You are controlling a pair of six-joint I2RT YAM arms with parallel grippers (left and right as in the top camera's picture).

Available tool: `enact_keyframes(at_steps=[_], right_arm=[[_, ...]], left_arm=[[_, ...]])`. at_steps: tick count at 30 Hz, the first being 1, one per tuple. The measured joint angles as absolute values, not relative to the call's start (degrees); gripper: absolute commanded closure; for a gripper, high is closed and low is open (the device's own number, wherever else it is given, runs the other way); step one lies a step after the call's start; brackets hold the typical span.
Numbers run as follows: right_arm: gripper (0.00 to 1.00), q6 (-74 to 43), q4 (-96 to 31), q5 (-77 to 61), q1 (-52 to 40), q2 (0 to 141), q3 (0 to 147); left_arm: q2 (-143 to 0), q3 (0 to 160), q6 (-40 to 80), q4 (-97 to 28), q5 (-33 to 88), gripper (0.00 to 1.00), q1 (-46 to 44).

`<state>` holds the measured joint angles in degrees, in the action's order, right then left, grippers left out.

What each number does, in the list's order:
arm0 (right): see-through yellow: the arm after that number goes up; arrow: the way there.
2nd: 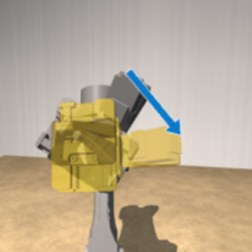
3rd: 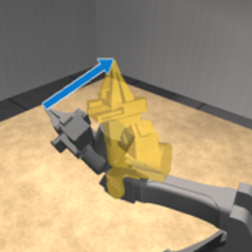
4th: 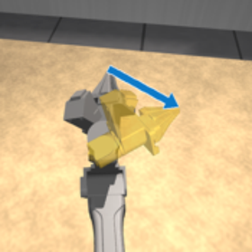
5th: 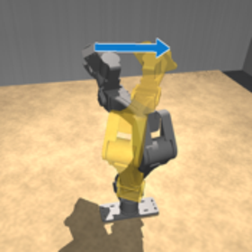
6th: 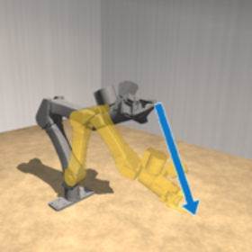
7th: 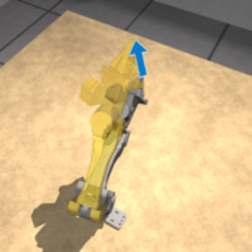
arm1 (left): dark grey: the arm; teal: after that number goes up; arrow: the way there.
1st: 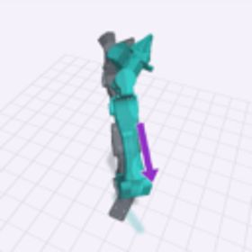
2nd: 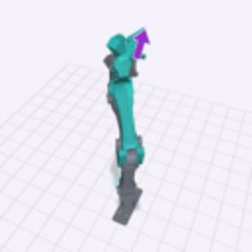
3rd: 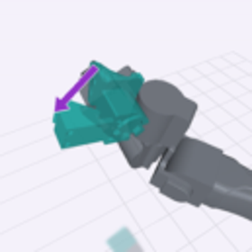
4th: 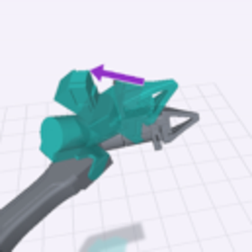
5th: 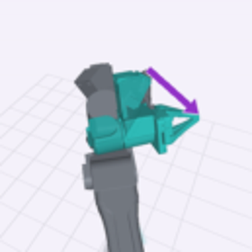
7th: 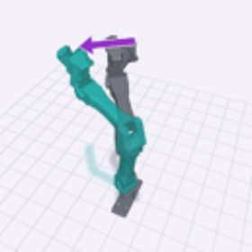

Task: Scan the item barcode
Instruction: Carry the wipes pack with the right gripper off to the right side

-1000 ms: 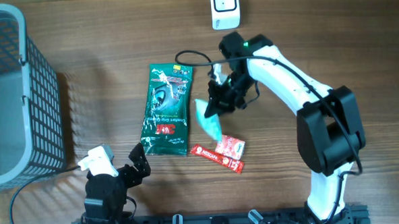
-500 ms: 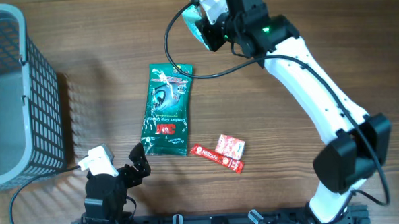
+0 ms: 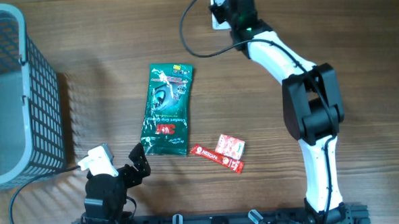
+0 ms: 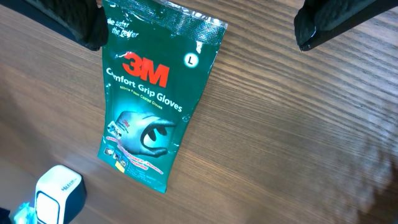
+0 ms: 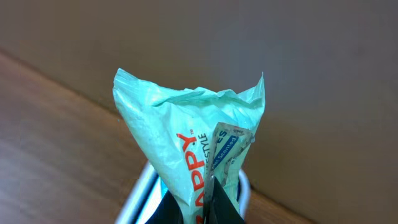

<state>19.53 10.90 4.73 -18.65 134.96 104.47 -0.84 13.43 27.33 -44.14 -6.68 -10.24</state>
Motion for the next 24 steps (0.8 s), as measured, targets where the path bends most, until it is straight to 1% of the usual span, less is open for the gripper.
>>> enact_keyframes(at_steps=[5, 7, 9, 11, 13, 15, 17, 18, 22, 23, 24], right_arm=[[0.96, 12.91, 11.00, 3.90, -18.41, 135.11, 106.41], [0.96, 8.99, 6.76, 3.90, -18.57, 135.11, 108.88], [0.96, 7.01, -0.56, 6.24, -18.35, 134.69, 110.96], [0.96, 6.13, -6.94, 10.85, -17.47, 133.16, 111.22], [0.96, 5.61, -14.28, 17.47, -14.61, 130.21, 111.59], [0.96, 5.34, -22.28, 23.59, -8.27, 127.44, 112.14], [0.96, 5.17, -27.90, 26.65, 0.23, 126.63, 112.22], [0.96, 5.17, -28.80, 27.75, 5.93, 126.63, 111.46], [0.96, 5.23, -30.46, 26.89, 21.26, 126.65, 107.20], [0.95, 5.17, -31.83, 26.11, 23.66, 126.80, 106.78], [0.88, 4.69, -32.84, 25.63, 25.08, 127.20, 106.56]], left_arm=[[-0.84, 13.43, 27.31, -44.14, -6.70, 0.00, -10.24], [-0.84, 13.43, 27.31, -44.14, -6.70, 0.00, -10.24], [-0.84, 13.43, 27.31, -44.14, -6.68, 0.00, -10.24], [-0.82, 13.43, 27.33, -44.16, -6.68, 0.00, -10.24], [-0.82, 13.43, 27.31, -44.16, -6.68, 0.00, -10.24], [-0.84, 13.43, 27.31, -44.14, -6.70, 0.00, -10.24], [-0.84, 13.43, 27.31, -44.16, -6.68, 0.00, -10.24], [-0.84, 13.43, 27.33, -44.14, -6.68, 0.00, -10.24], [-0.84, 13.43, 27.31, -44.14, -6.70, 0.00, -10.24], [-0.84, 13.43, 27.31, -44.14, -6.70, 0.00, -10.24], [-0.84, 13.43, 27.31, -44.16, -6.68, 0.00, -10.24]])
